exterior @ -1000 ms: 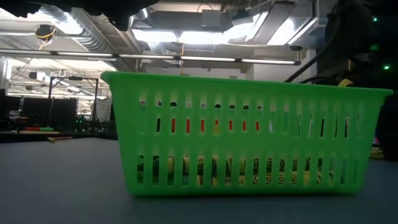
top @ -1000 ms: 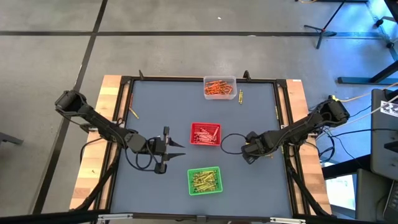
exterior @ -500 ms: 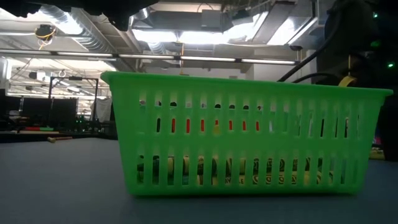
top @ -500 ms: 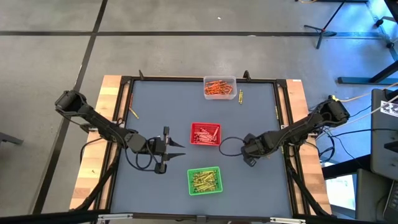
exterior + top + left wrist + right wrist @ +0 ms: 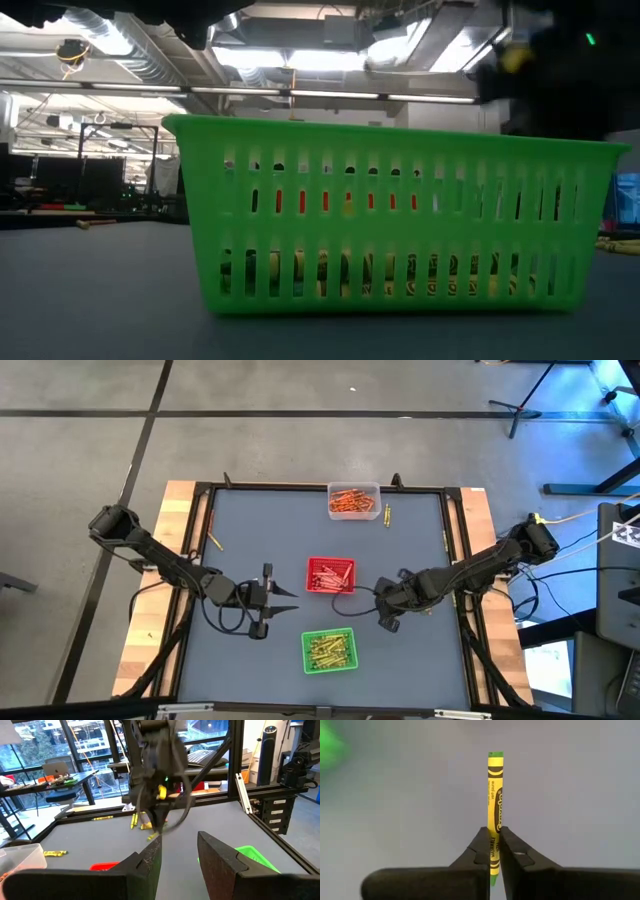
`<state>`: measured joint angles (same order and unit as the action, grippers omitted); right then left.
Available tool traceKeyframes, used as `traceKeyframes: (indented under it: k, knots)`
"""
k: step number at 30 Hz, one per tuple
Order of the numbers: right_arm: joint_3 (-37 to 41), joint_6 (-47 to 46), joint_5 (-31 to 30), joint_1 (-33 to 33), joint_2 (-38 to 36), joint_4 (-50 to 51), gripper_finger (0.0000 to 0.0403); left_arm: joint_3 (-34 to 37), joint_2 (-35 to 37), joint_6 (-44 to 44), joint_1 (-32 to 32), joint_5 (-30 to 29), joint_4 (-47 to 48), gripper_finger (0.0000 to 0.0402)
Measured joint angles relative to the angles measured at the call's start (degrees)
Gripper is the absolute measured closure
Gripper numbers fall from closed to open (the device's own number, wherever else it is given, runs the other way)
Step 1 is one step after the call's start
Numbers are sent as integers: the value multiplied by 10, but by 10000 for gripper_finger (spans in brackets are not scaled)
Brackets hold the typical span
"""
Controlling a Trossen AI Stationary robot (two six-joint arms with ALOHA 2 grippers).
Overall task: Sort crayons
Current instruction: Put the green crayon into the green bin
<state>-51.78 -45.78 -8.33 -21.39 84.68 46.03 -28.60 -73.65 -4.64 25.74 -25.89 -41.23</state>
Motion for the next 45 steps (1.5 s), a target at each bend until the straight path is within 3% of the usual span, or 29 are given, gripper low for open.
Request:
traceKeyframes:
  k: [4,13,20,27,35,41,45]
  knots:
    - [-41,62,-11,-3,0,-59,390,0,0,0,0,0,0,292]
    - [-51,217,-12,-40,9,-310,374,0,0,0,0,0,0,292]
    - [-51,253,-4,-65,64,-405,373,0,0,0,0,0,-6,292]
    - [-51,246,46,-67,121,-475,373,0,0,0,0,0,-9,292]
    - [-52,238,49,-67,157,-498,357,0,0,0,0,0,-9,292]
    - [-54,236,50,-65,149,-480,267,0,0,0,0,0,-9,292]
    - [-93,227,84,-51,129,-357,223,0,0,0,0,0,-9,292]
